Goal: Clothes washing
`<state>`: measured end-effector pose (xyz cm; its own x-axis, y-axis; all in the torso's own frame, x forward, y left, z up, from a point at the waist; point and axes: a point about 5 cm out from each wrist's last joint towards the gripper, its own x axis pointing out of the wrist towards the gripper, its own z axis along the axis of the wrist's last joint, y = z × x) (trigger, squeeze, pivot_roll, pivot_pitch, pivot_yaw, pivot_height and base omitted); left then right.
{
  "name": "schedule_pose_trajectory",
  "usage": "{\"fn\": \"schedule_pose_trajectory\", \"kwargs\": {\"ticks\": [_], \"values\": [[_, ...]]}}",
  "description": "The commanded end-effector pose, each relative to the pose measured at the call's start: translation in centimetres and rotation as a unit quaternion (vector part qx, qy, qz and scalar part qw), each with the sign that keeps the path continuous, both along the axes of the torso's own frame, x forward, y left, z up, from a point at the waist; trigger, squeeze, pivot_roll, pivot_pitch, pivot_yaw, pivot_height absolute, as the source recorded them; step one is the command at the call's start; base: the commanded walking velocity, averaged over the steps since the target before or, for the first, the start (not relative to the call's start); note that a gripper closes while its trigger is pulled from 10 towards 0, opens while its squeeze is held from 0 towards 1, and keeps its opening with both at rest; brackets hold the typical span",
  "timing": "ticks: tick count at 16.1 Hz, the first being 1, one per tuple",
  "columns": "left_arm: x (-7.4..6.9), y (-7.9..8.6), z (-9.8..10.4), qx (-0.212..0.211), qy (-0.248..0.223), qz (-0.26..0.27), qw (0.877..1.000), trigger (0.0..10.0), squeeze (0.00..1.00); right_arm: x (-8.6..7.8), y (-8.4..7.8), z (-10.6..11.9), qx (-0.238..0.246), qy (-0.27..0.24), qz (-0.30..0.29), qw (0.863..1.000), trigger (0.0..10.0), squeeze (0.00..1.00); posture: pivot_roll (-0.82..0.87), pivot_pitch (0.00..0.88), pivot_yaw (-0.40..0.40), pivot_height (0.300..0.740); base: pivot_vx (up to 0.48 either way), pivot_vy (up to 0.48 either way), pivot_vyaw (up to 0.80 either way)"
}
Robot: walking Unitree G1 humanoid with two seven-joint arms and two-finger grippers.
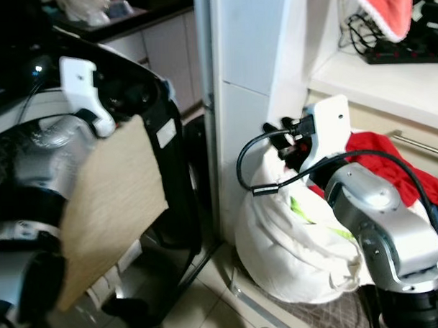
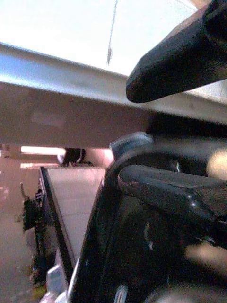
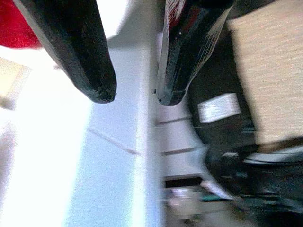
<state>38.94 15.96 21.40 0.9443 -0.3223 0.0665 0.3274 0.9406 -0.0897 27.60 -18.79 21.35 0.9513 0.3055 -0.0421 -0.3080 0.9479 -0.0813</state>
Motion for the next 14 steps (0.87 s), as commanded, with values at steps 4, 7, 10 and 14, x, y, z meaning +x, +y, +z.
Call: {"fn": "schedule_pose_trajectory", "kwargs": {"ticks": [4, 7, 10, 14], "values": [[-3.1, -2.7, -0.8, -0.014, -0.016, -0.060, 0.998, 10.0, 0.00, 0.1, -4.0, -0.1, -0.046, -0.013, -0.150, 0.988, 10.0, 0.00, -0.19, 0.085, 0.059, 0.740, 0.000, 0.000, 0.00], [-5.9, -4.8, -1.2, 0.030, -0.033, -0.168, 0.985, 10.0, 0.00, 0.6, -6.5, -1.7, -0.071, 0.041, -0.177, 0.981, 10.0, 1.00, -0.18, 0.117, 0.049, 0.740, 0.000, 0.000, 0.00], [-9.3, -6.1, -1.9, 0.103, -0.033, -0.313, 0.944, 10.0, 0.00, 1.8, -8.4, -4.3, -0.062, 0.105, -0.183, 0.976, 10.0, 1.00, -0.17, 0.134, 0.047, 0.740, 0.000, 0.000, 0.00], [-10.9, -6.2, -2.1, 0.135, -0.019, -0.376, 0.916, 10.0, 0.00, 3.5, -10.8, -8.0, -0.071, 0.168, -0.222, 0.958, 10.0, 1.00, -0.14, 0.139, 0.057, 0.740, 0.000, 0.000, 0.00]]}}
